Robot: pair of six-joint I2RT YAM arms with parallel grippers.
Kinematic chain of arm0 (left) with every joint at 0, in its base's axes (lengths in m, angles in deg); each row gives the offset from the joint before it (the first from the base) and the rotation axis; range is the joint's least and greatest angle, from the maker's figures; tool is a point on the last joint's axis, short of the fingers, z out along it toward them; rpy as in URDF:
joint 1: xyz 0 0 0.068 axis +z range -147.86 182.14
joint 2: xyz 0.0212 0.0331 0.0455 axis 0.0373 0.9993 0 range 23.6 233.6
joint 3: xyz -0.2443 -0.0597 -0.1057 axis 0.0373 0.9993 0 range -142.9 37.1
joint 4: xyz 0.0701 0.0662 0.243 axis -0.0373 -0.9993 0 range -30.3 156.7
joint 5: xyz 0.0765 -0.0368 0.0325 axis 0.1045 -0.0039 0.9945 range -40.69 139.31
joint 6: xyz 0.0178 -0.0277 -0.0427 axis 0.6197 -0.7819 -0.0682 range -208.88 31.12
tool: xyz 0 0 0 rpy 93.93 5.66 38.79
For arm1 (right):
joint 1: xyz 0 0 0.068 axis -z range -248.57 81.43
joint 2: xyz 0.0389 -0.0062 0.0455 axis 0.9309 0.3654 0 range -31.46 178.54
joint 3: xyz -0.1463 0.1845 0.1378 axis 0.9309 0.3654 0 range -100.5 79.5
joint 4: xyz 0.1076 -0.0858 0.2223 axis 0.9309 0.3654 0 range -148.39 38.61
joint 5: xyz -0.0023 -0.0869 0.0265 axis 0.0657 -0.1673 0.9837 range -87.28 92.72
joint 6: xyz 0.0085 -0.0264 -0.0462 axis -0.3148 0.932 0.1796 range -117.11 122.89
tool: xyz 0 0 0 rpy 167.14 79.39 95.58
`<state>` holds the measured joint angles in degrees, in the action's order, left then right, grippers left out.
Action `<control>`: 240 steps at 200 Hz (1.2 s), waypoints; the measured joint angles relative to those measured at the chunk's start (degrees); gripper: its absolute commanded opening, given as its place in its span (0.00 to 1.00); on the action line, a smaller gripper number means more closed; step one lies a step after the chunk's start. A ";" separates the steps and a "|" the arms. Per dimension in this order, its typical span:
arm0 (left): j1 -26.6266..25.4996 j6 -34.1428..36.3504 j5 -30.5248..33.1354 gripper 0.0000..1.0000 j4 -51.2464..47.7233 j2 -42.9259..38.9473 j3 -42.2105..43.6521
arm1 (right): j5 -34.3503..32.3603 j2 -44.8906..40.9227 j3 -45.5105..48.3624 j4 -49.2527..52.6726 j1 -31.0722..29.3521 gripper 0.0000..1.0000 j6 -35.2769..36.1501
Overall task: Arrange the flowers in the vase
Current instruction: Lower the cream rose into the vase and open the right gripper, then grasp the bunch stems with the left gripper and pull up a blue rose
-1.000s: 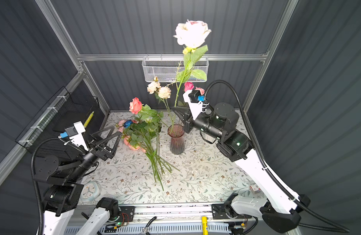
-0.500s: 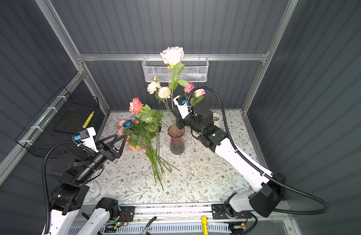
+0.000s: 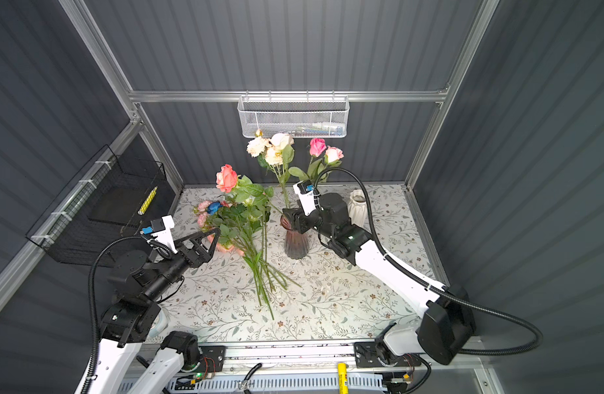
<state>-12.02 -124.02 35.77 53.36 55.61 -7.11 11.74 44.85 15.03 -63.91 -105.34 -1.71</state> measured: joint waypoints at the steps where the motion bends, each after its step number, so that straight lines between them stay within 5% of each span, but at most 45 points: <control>1: 0.00 -0.02 0.02 0.99 -0.02 0.04 0.04 | 0.04 -0.35 0.13 -0.15 0.00 0.66 -0.24; 57: 0.00 -1.86 1.70 0.85 0.59 6.84 4.66 | 5.22 -14.84 7.39 -4.35 0.00 0.68 -7.02; 95: 0.00 -2.80 0.07 0.56 7.63 20.39 8.83 | 7.50 -23.45 12.28 -5.09 -0.02 0.67 -10.05; 135: 0.00 -4.48 -1.09 0.37 15.37 34.69 10.97 | 7.67 -27.63 14.29 -4.85 -0.02 0.66 -11.32; 240: 0.11 -3.41 5.29 0.31 24.13 52.74 4.59 | 7.48 -29.88 15.82 -3.48 -0.02 0.66 -11.47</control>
<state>-11.91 -127.43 41.06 77.49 108.35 -2.52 19.21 14.97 30.85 -67.38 -105.37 -13.19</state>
